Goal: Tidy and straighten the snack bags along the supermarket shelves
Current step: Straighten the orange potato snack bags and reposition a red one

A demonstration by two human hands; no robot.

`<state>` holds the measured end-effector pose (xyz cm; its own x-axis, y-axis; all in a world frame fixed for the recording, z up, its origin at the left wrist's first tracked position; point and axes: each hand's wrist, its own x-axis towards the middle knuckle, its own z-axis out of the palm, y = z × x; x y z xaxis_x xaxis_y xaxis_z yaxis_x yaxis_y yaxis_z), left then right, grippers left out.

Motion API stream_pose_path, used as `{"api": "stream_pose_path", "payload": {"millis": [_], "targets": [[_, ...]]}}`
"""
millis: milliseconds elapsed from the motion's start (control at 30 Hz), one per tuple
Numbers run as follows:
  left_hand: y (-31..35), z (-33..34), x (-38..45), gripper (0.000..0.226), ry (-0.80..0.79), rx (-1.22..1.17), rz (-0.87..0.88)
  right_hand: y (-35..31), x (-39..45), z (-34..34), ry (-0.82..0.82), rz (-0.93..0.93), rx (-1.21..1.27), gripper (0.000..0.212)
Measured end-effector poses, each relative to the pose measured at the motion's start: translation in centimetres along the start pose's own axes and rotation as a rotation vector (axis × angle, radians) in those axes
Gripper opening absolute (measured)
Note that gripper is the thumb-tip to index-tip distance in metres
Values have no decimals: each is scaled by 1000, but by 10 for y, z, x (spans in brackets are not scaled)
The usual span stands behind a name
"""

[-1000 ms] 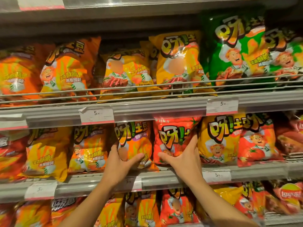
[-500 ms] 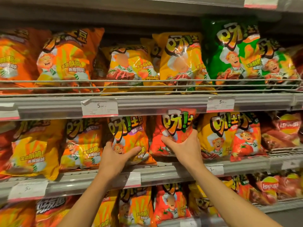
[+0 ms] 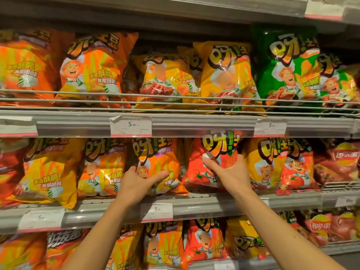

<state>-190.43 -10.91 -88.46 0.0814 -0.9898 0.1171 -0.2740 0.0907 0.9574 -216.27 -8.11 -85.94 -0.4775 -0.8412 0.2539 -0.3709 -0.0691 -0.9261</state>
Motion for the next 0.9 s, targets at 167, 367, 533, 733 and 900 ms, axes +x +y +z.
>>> {"api": "stream_pose_path", "payload": {"millis": [167,367,533,733,900], "targets": [[-3,-6,4,79,0,14,13,-2,-3,4,-19,23,22,102],[-5,-5,6,70,-17,45,39,-10,-5,2,-25,71,14,112],[-5,-5,6,72,-18,70,50,-4,-16,-10,30,101,-27,110],[-4,2,6,84,49,93,12,-3,-27,-34,-45,82,-90,115],[0,6,0,102,64,95,9,0,-37,-45,-71,38,-155,104]]}}
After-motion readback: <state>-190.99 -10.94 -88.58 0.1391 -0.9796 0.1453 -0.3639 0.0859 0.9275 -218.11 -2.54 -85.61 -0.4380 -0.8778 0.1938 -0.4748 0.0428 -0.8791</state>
